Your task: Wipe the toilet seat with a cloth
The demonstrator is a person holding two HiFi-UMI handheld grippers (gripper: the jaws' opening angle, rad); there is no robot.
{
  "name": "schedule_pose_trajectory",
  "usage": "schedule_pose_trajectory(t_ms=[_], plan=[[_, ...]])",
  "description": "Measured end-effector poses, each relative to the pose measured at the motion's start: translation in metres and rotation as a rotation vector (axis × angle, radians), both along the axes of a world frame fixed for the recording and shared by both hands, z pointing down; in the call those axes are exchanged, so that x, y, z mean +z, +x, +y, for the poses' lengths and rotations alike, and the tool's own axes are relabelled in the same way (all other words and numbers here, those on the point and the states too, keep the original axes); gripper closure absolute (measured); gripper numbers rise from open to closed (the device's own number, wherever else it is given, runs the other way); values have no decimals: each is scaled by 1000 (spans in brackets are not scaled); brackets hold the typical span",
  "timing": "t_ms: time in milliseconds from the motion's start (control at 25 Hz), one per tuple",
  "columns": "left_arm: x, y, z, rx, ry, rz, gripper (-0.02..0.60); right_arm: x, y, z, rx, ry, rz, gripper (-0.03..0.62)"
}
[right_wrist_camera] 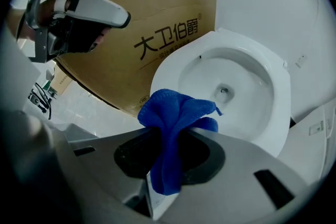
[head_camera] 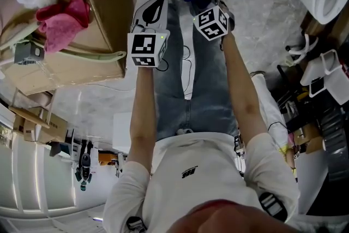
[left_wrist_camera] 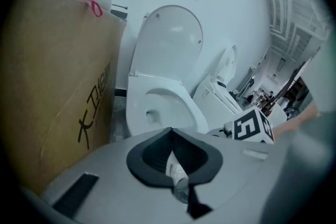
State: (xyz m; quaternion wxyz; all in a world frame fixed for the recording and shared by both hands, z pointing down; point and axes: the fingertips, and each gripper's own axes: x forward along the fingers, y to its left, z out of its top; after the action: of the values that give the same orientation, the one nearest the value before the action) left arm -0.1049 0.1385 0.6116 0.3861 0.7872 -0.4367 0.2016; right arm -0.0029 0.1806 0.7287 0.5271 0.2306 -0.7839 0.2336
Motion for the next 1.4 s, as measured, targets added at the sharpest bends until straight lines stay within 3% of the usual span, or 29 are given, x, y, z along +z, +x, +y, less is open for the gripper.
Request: schedule_pose_trajectory(t_ms=[560, 1400], plan=[[8, -22, -6, -17, -25, -51, 571, 1, -63, -15, -77, -19, -42, 505], [3, -61, -35, -265, -85, -117, 571, 0, -113, -82, -225, -48, -169, 503]])
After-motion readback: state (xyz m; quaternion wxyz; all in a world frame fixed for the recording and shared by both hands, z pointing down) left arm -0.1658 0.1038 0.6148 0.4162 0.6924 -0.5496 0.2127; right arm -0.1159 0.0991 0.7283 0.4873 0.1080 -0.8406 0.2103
